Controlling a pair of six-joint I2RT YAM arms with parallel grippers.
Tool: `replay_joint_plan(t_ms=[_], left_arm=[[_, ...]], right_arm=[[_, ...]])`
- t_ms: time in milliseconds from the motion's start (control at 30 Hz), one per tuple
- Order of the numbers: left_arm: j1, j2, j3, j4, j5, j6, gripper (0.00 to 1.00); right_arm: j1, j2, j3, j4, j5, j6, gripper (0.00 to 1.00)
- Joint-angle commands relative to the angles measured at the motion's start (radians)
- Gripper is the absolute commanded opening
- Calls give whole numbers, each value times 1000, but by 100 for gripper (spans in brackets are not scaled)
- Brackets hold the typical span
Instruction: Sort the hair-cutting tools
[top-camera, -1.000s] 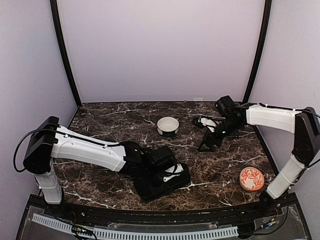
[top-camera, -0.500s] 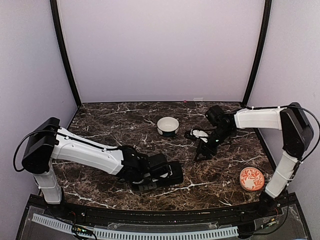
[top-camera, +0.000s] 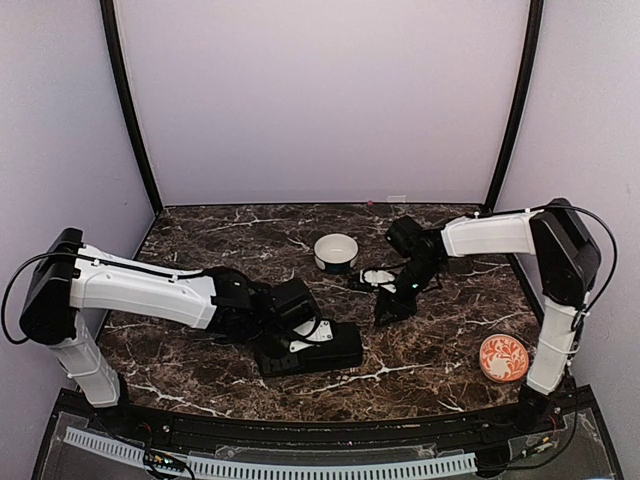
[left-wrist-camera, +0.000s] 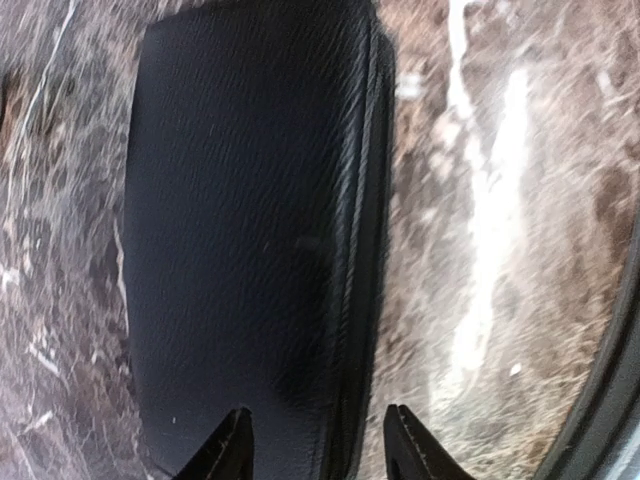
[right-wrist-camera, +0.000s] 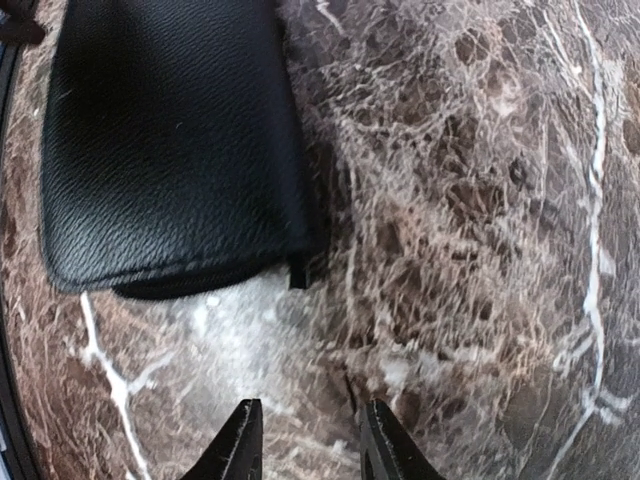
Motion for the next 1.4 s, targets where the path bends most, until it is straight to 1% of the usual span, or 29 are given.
replay_joint_plan(t_ms=[0,100,200,567,833,900,967,1067,1100,1367], left_arm=[[45,26,65,-49,162,-81,41],[77,55,56,-17,187,-135,23],[89,45,14,43,195,-157,1],[102,72,-51,113,208,-175,0],[107,84,-67,122,205,-171,0],[107,86,-69,123,204,-170,0],[107,90,-71,124,204,-170,0],[109,96,-74,126,210,-170,0],[109,100,-73,127,212,-171,0],[109,108,-82,135,214,-179,0]], right_arm=[[40,65,60,40,44,17,30],[47,113,97,33,60,27,26],[50,138,116,33,54,29,25],[80,193,139,-39,-36,-37,25],[82,206,148,-32,-40,-25,26],[82,208,145,-19,-32,-15,22],[83,210,143,-11,-22,-8,15],[82,204,138,-8,-15,-11,2],[82,200,133,-10,-12,-14,0],[82,97,41,-21,50,-46,0]])
